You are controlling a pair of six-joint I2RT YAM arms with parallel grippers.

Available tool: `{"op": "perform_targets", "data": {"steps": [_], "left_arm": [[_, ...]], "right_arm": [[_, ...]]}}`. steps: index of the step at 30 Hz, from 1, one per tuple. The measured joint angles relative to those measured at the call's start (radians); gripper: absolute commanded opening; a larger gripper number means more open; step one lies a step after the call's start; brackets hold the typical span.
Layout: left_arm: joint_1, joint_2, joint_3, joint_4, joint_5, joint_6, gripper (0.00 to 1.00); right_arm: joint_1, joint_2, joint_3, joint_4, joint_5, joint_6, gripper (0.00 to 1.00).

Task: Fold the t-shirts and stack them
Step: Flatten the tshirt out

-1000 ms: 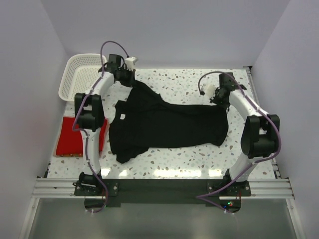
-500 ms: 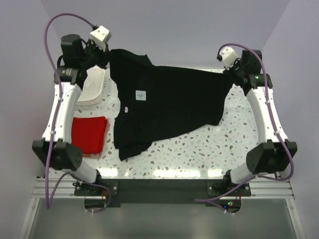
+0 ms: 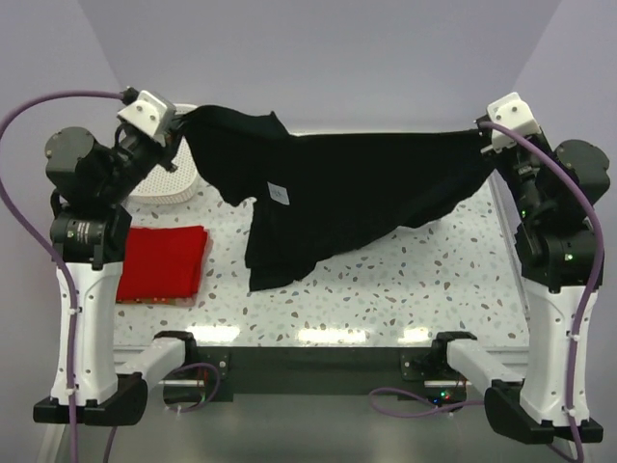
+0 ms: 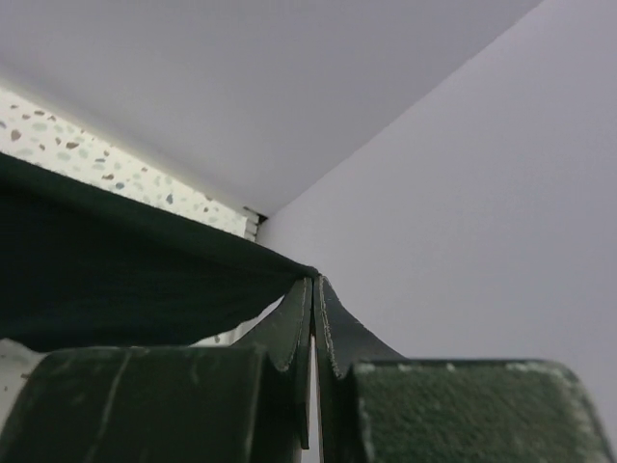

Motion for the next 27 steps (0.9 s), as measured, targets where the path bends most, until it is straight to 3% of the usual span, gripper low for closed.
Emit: {"op": "perform_targets", "data": {"steps": [8,11,17,20,23,25,27], "left_arm": [[0.0,0.146,0.297,-0.043,0.005,-0.043,0.0],[0.0,0.207,0.321,-0.045,0.009,-0.043,0.0],[0.0,0.5,0.393,-0.003,0.008,-0.086,0.0],[0.0,0.708,0.511,0.066,-0.013,-0.14,0.0],[-0.001,0.865,0.665,0.142,-0.037,-0.21,0.0],[-0.001,0.914,0.741,0.204,-0.063,-0.246,0.0],[-0.001,0.908,0.771,0.294,-0.093,-0.277,0.0]], "right_arm": [[0.0,0.093,0.087,0.075,0.024,-0.009,0.0],[0.0,0.161,0.084,0.116,0.034,-0.021,0.0],[0.0,0.437,0.115,0.22,0.063,-0.011,0.0],[-0.01,0.652,0.288,0.201,0.068,0.04,0.0],[-0.02,0.864,0.58,0.163,0.077,0.101,0.0],[-0.025,0.956,0.779,0.134,0.083,0.135,0.0],[-0.026,0.96,0.861,0.147,0.084,0.151,0.0]]}}
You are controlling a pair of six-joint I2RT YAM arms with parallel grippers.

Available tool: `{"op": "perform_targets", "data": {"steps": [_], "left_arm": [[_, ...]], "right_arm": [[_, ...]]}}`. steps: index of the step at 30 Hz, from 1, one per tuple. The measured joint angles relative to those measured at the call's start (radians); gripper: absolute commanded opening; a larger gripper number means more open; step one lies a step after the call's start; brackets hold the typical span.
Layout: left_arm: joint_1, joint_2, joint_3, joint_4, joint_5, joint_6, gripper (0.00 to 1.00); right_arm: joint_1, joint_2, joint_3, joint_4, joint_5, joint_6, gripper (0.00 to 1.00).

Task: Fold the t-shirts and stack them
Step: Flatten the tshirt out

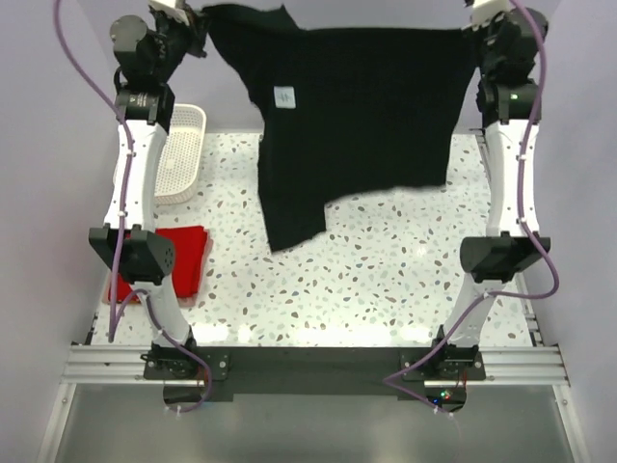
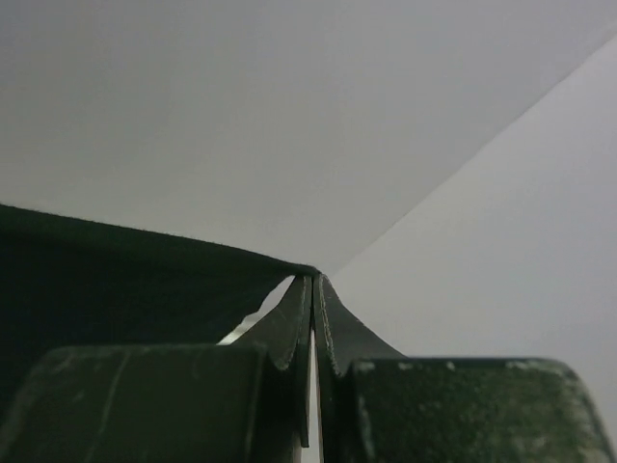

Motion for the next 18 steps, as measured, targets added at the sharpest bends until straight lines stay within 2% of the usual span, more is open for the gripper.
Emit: {"op": "perform_targets", "data": {"steps": [2,4,9,14,18], "left_arm": [[-0.001,-0.055,-0.02,0.11,-0.022,-0.011,0.0],[-0.001,-0.149,-0.085,0.219,-0.031,-0.009,0.0],[-0.001,-0.447,-0.372,0.42,0.023,0.041,0.0],[0.001,-0.712,-0.868,0.56,0.123,0.192,0.0],[0.0,-0.74,-1.241,0.505,0.165,0.355,0.0]], "right_arm": [[0.0,-0.06,-0.01,0.058,-0.001,0.004,0.0],[-0.002,-0.175,-0.105,0.132,-0.006,0.006,0.0],[-0.025,-0.448,-0.397,0.319,-0.061,-0.034,0.0],[-0.044,-0.623,-0.81,0.432,-0.172,-0.165,0.0],[-0.045,-0.642,-1.199,0.444,-0.266,-0.315,0.0]]}}
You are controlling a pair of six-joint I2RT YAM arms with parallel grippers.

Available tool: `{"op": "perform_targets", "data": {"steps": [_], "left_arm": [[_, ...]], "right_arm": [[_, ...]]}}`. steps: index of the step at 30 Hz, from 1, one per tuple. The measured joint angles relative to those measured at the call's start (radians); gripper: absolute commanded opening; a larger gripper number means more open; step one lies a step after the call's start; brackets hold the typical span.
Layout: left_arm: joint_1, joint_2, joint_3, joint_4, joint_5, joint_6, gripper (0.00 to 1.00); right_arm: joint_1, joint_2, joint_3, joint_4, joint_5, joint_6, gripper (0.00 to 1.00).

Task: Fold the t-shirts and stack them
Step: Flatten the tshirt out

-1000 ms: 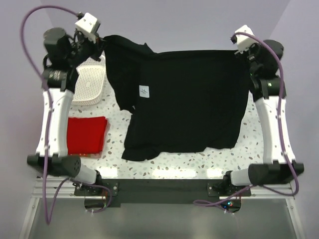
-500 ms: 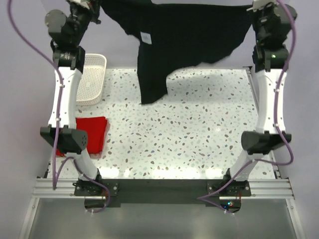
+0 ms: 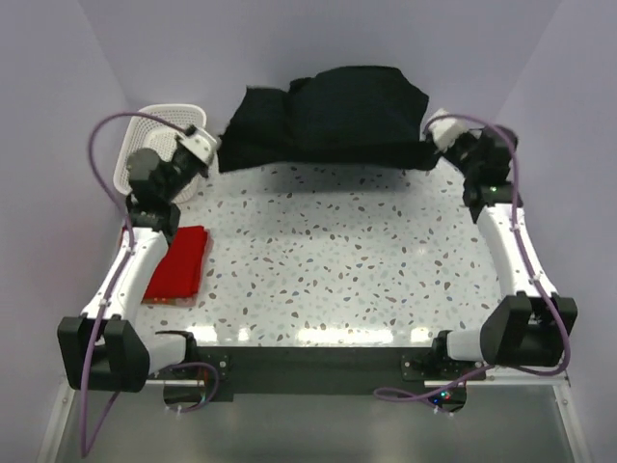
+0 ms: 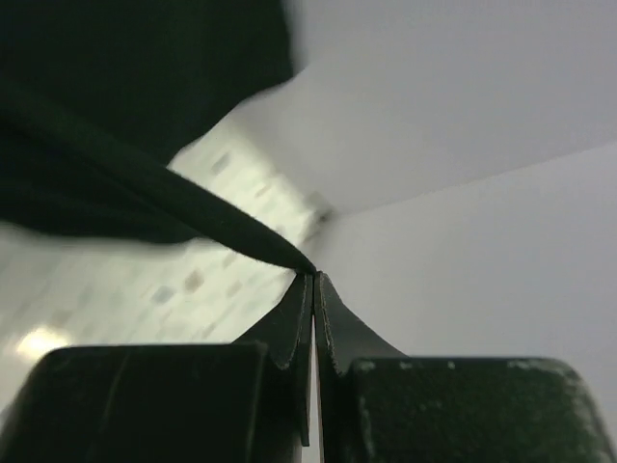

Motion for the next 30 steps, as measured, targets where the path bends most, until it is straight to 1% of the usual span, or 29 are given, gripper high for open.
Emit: {"op": "perform_targets", "data": {"steps": [4,7,10,15,19,23,30], "left_arm": [[-0.019,0.008,-0.307,-0.156,-0.006,0.183,0.0],[-0.061,0.005,-0.414,-0.248,-0.024,0.293,0.0],[-0.099,0.006,-0.433,-0.314,-0.042,0.38,0.0],[-0.138,0.007,-0.433,-0.421,-0.049,0.496,0.0],[-0.146,-0.004,-0.435,-0.523,-0.047,0.583,0.0],[-0.163,-0.079,-0.435,-0.661,-0.036,0.663,0.0],[-0.25,-0.277,-0.451,-0.912,-0.022,0.808,0.0]], "right_arm": [[0.0,0.036,-0.311,-0.094,-0.046,-0.147,0.0],[0.0,0.037,-0.423,-0.126,-0.055,-0.235,0.0],[0.0,0.054,-0.462,-0.126,-0.05,-0.293,0.0],[0.0,0.121,-0.484,-0.143,-0.026,-0.35,0.0],[-0.001,0.111,-0.518,-0.201,-0.015,-0.38,0.0],[-0.006,0.021,-0.569,-0.267,-0.014,-0.421,0.0],[-0.04,-0.176,-0.634,-0.411,-0.007,-0.52,0.0]]}}
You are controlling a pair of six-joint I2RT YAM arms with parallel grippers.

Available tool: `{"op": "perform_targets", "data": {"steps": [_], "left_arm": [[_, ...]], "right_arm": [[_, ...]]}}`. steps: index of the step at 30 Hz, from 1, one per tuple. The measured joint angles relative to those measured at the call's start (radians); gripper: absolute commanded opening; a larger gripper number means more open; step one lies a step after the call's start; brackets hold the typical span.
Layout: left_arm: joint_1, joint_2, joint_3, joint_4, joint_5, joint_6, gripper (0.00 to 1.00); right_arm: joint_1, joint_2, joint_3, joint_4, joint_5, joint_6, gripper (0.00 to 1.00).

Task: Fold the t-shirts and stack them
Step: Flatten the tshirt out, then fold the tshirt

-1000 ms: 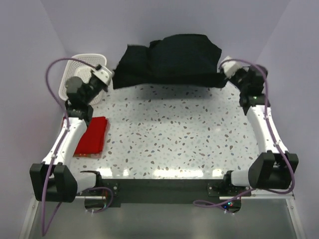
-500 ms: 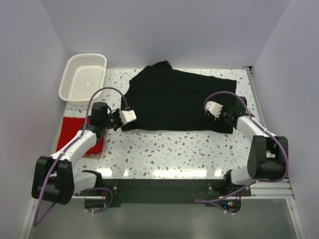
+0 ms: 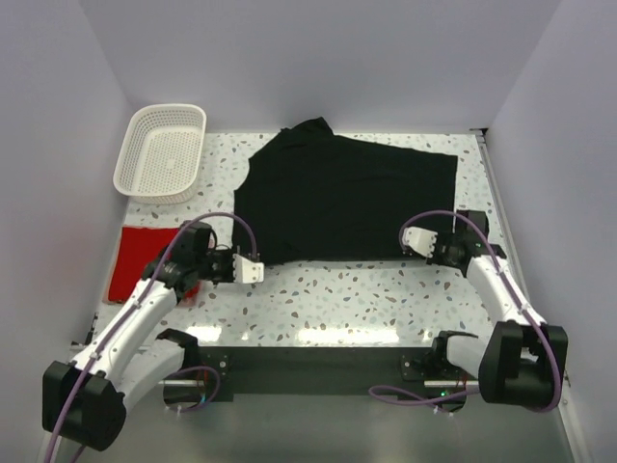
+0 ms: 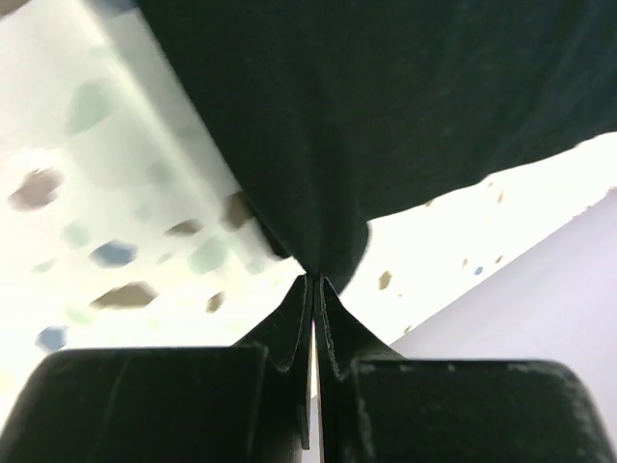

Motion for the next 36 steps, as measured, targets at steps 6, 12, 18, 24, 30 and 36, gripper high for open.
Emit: {"op": "perform_targets", "data": {"steps": [6,12,18,24,30,36], "left_arm": [[-0.029,-0.06,-0.045,-0.186,0.001,0.083,0.0],[-0.034,-0.042,-0.043,-0.286,0.005,0.119,0.0],[-0.034,0.011,-0.023,-0.295,0.006,0.121,0.0],[-0.034,0.125,0.101,-0.29,0.0,0.085,0.0],[-0.034,0.329,0.335,-0.268,-0.017,0.054,0.0],[-0.026,0.521,0.515,-0.254,-0.045,0.041,0.0]], "right_arm": [[-0.004,-0.084,-0.113,-0.108,0.022,-0.065,0.0],[-0.007,-0.092,-0.146,-0.164,0.038,-0.084,0.0],[-0.013,-0.017,-0.101,-0.19,0.038,-0.081,0.0],[-0.03,0.042,-0.018,-0.222,0.037,-0.072,0.0],[-0.033,0.182,0.134,-0.261,0.037,-0.05,0.0],[-0.034,0.319,0.301,-0.309,0.037,-0.03,0.0]]}}
